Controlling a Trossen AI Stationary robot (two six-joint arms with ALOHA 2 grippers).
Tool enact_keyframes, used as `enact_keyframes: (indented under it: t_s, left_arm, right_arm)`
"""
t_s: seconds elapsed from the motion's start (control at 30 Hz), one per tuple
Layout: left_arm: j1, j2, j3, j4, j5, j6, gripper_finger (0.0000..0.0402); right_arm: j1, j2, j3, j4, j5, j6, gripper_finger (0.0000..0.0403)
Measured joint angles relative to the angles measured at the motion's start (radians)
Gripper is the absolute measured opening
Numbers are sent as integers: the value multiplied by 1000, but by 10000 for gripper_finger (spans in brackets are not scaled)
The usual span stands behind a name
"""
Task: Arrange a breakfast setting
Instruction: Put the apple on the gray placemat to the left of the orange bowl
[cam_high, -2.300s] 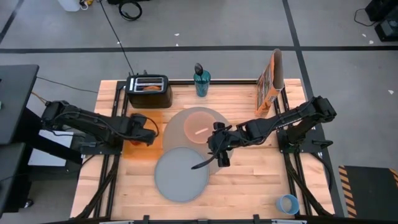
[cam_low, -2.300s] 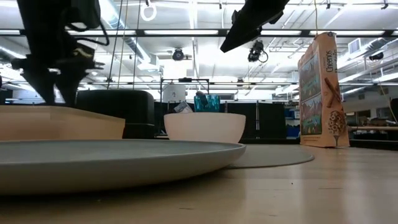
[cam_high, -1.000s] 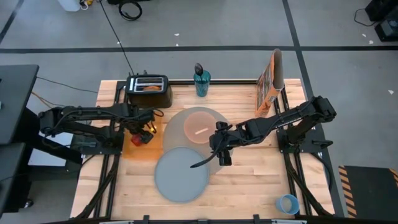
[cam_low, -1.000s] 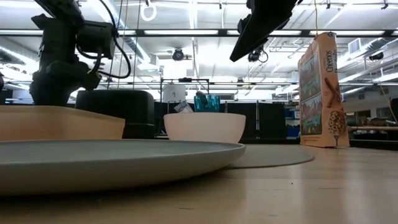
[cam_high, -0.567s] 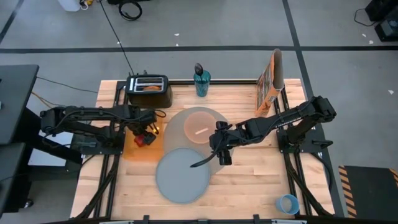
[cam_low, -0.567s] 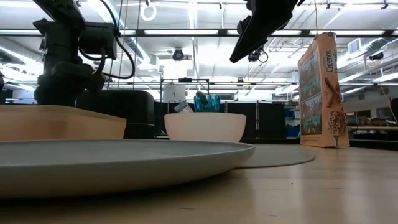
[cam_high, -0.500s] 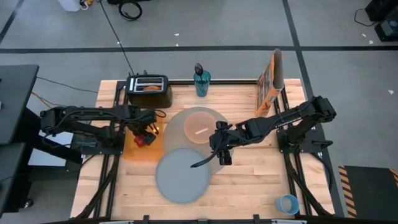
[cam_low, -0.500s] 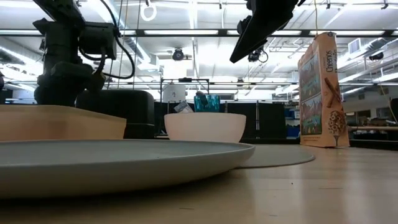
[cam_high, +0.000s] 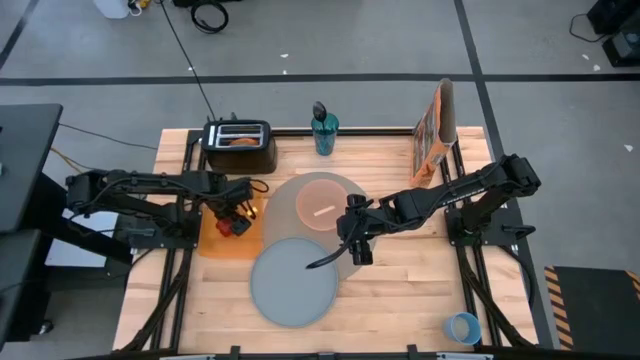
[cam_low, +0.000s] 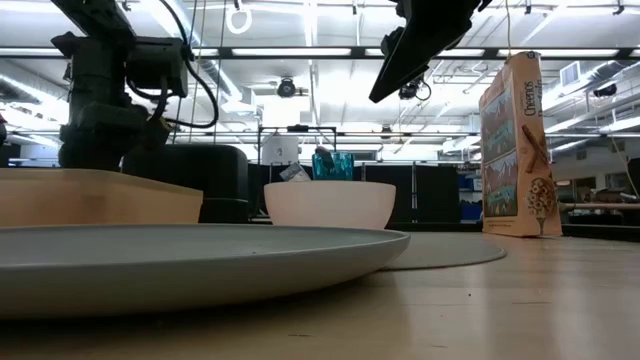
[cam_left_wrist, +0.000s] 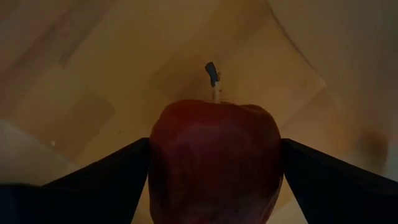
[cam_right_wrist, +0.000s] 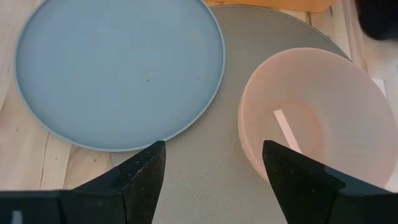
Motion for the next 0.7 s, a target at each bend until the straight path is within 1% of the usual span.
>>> enact_keyframes:
  t_s: [0.07,0.27,0.4,0.5,0.57,0.7]
  left_arm:
    - [-11,0,0,-1,-30,1,353]
    - [-41,0,0,-2,-51,18,334]
    - [-57,0,15,-28,-60,32,330]
    - [-65,-11,70,-147,-76,59,329]
    - [-66,-38,144,-177,-79,73,328]
    - [-80,-94,278,-280,-142,90,327]
  right_arm:
    - [0,0,0,0,0,0,278]
    - [0,0,0,0,0,-38,280]
    - [0,-1,0,-2,0,-71,279]
    - [4,-18,0,-14,3,-103,277]
    - [8,-37,0,-20,17,-111,275]
    - [24,-85,0,-31,84,-114,270]
